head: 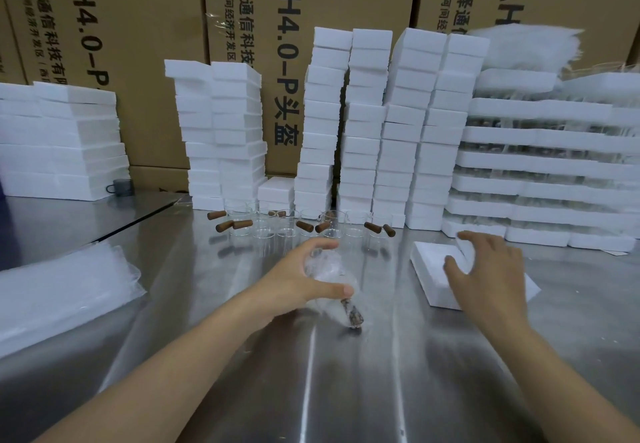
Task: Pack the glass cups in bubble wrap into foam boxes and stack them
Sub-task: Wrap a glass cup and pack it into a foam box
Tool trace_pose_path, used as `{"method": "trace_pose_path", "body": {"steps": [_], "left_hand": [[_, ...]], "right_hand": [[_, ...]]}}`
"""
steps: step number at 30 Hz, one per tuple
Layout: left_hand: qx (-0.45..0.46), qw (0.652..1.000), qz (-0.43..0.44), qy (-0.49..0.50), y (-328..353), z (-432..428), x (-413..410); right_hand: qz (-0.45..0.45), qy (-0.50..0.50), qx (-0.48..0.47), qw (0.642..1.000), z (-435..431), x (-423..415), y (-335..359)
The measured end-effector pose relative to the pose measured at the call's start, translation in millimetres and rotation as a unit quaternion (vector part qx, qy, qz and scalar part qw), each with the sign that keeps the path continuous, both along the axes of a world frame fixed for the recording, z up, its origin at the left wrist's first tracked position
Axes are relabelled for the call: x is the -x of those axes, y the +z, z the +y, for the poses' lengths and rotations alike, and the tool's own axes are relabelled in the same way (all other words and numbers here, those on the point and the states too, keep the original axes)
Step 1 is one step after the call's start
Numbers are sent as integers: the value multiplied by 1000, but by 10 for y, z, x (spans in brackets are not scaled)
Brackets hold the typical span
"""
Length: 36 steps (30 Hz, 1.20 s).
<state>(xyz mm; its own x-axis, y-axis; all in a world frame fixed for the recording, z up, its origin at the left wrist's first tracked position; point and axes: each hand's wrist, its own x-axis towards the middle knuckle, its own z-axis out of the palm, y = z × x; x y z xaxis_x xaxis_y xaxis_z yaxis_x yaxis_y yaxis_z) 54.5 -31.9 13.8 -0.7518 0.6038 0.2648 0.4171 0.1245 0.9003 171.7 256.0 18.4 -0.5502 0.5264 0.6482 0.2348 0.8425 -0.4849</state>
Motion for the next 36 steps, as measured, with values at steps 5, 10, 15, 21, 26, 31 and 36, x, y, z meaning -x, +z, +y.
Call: {"method": "trace_pose_path", "body": {"steps": [5,10,15,21,26,31,36], "left_hand": [[89,995,-2,-34,98,-216,76],[112,993,-18,-28,109,-304,114],[37,997,-20,57,113,-310,183],[-271,934,-201,119,261,-359,234],[-393,874,-277,75,312,-432,287],[-269,947,-167,59,246,-358,231],[-113,989,-31,94,168,-238,166]], "right_hand": [[-93,-131,59,985,380,-16,-151],[-103,-146,93,979,408,-14,-156],[31,4,58,998,227,35,-57],[0,255,-13,967,-404,54,-111],[-120,340,-37,932,-685,37,-178],[-146,355,-55,922,-768,56,-203],[-148,356,-44,921,-709,59,-224]]}}
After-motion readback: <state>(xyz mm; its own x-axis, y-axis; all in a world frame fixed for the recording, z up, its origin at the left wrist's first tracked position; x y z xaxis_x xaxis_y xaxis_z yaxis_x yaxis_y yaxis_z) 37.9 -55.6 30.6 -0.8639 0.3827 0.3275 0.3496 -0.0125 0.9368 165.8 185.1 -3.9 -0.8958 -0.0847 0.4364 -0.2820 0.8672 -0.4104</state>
